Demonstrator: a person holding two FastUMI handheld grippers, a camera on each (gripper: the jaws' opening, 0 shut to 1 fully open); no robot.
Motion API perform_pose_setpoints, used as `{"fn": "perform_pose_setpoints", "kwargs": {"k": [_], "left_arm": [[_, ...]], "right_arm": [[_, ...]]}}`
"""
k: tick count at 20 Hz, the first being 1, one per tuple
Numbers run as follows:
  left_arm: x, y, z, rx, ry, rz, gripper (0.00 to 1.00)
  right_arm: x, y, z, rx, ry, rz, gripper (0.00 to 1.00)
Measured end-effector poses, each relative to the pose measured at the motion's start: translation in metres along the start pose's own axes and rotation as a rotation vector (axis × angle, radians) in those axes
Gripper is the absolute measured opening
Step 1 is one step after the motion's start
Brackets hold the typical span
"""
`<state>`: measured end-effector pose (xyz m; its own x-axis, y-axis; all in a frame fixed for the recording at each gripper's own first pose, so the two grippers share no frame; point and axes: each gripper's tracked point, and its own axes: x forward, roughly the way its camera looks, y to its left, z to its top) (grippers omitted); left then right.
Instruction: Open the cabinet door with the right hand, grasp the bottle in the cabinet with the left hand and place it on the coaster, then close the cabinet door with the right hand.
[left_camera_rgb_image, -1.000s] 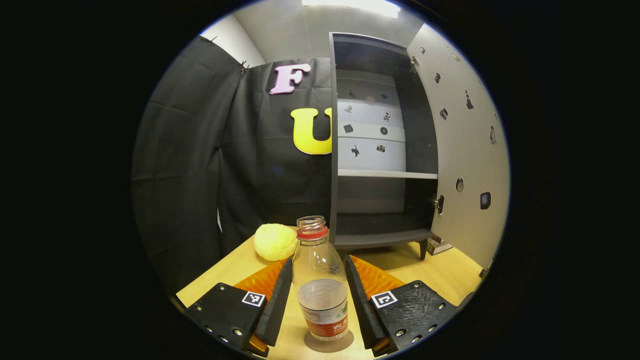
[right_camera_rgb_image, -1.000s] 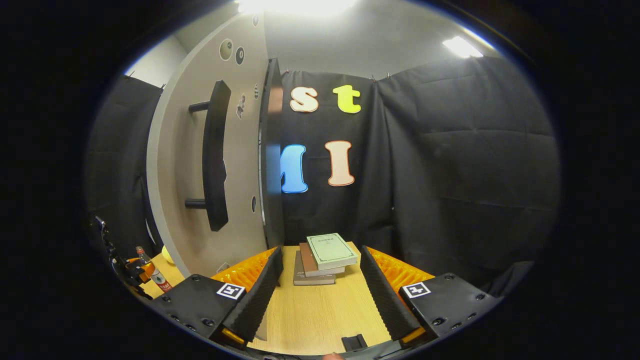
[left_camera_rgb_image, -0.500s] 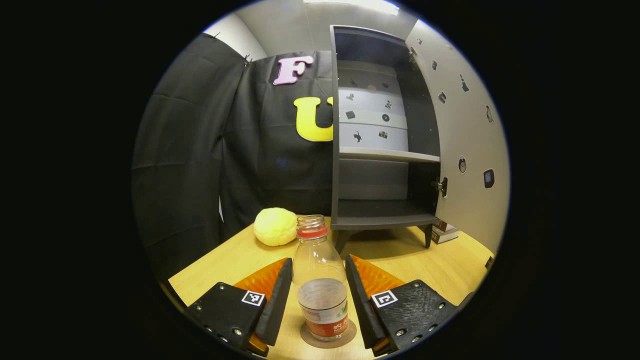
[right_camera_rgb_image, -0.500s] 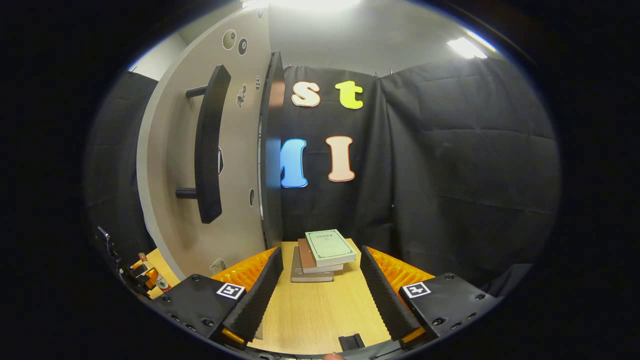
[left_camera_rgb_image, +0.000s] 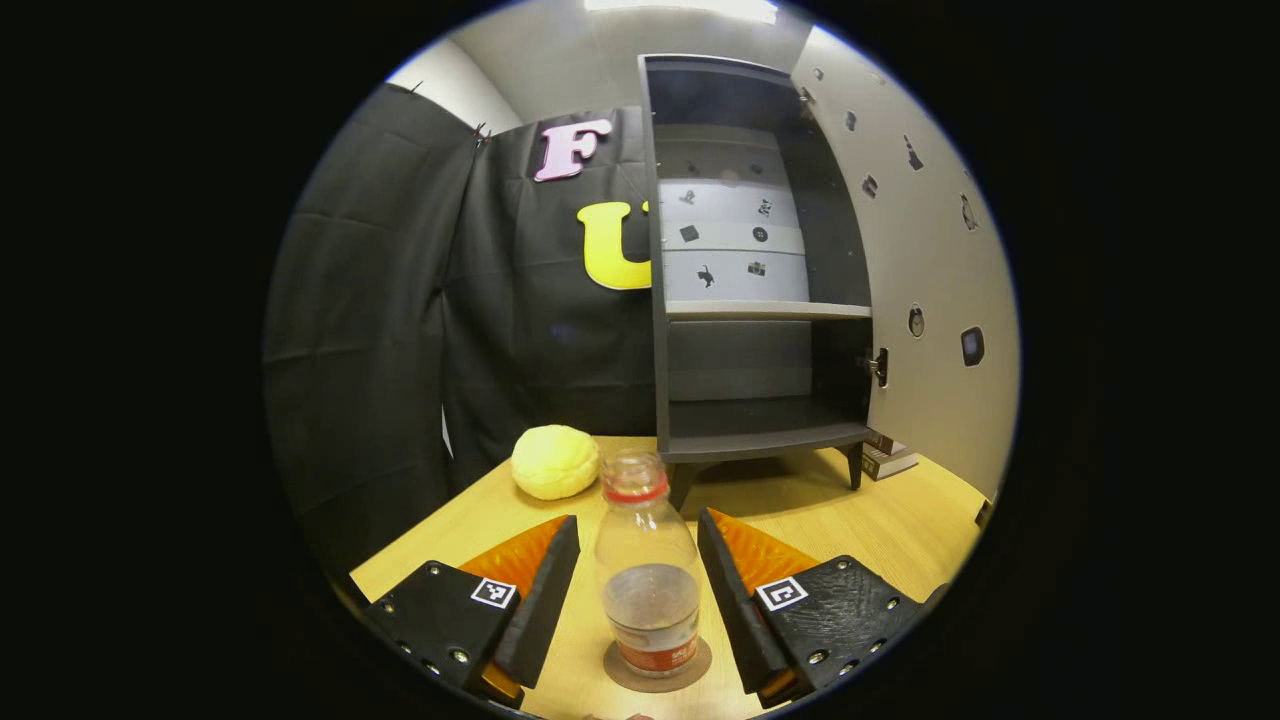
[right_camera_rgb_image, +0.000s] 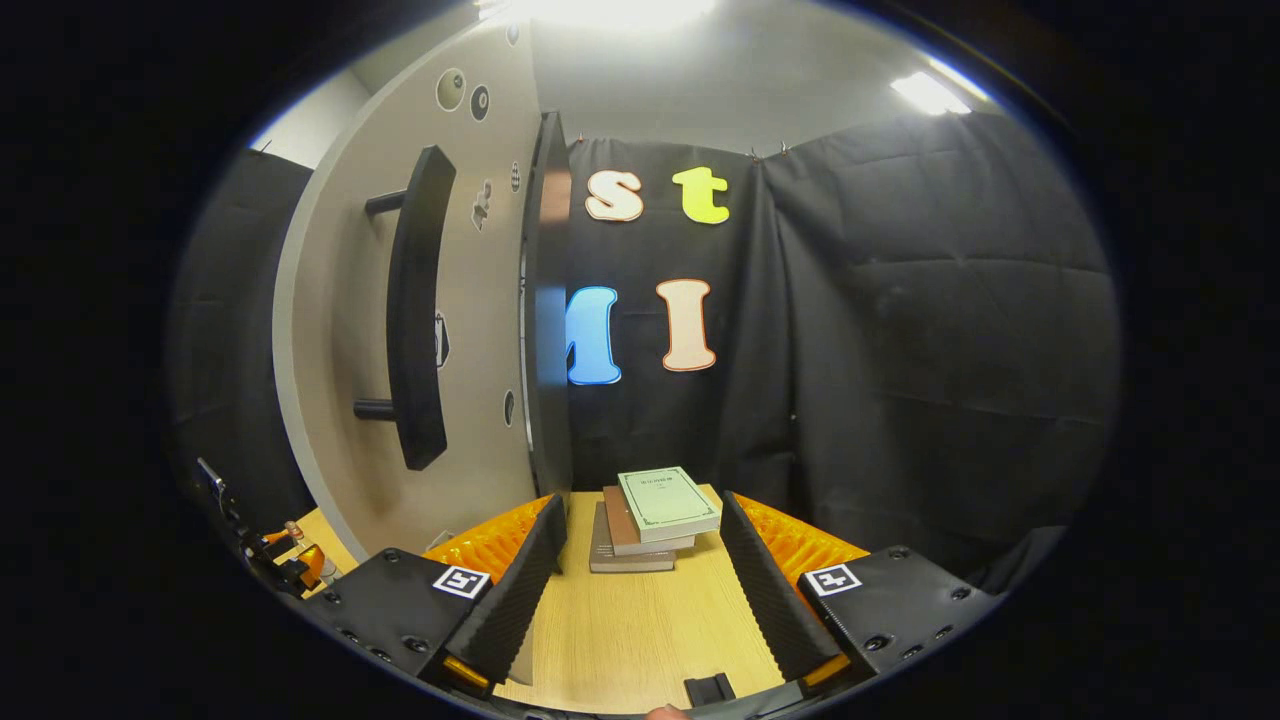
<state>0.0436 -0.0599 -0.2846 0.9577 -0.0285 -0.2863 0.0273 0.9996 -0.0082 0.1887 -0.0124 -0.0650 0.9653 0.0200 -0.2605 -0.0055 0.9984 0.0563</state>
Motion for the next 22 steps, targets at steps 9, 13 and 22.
{"fn": "perform_pose_setpoints", "kwargs": {"k": [9, 13, 22], "left_arm": [[-0.022, 0.009, 0.068, 0.018, -0.051, 0.039, 0.69], [-0.043, 0.018, 0.118, 0.042, -0.074, 0.072, 0.67], [-0.054, 0.031, 0.226, -0.028, -0.159, 0.028, 0.7]], "right_arm": [[-0.006, -0.001, 0.025, 0.044, -0.051, 0.038, 0.98], [-0.005, 0.001, 0.047, 0.07, -0.084, 0.065, 0.98], [-0.004, 0.018, 0.084, 0.027, -0.11, 0.066, 0.96]]}}
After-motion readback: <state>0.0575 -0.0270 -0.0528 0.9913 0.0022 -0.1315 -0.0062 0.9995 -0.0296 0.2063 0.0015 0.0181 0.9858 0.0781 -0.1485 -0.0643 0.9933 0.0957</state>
